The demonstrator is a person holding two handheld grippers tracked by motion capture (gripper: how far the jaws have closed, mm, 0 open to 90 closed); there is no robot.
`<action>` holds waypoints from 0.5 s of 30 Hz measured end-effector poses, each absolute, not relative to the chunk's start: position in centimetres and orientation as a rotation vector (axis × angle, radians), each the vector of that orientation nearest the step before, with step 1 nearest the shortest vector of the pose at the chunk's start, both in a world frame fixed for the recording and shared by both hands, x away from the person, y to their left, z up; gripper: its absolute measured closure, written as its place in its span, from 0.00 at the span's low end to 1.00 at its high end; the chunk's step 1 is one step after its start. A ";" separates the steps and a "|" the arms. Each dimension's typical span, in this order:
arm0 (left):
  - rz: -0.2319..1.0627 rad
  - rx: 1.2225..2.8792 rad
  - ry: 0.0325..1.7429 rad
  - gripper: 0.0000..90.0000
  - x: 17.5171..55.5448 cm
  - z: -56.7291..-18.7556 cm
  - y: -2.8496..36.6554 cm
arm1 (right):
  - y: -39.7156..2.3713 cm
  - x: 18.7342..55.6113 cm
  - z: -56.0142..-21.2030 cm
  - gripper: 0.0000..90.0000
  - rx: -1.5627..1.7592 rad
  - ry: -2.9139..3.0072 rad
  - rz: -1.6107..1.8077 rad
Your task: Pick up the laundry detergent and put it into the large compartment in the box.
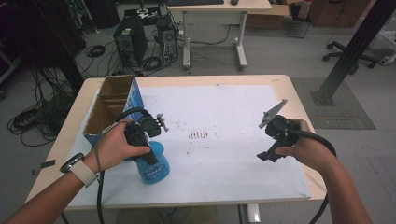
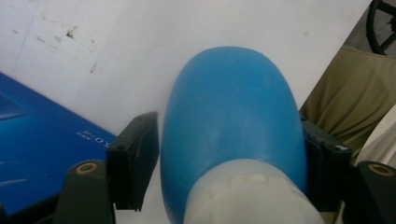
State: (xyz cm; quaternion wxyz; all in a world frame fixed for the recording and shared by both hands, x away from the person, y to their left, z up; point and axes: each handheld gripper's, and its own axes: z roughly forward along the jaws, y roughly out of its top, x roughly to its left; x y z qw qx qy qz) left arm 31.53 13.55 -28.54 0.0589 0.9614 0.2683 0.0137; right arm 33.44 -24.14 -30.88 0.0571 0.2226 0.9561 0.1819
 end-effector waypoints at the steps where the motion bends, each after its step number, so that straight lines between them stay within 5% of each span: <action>1: 0.040 2.912 0.814 0.37 31.5 -28.5 13.5 | -24.2 33.4 -30.9 0.10 0.675 2.898 0.553; 15: 0.046 2.903 0.813 0.41 31.3 -28.4 13.5 | -24.3 33.2 -30.8 0.10 0.678 2.894 0.558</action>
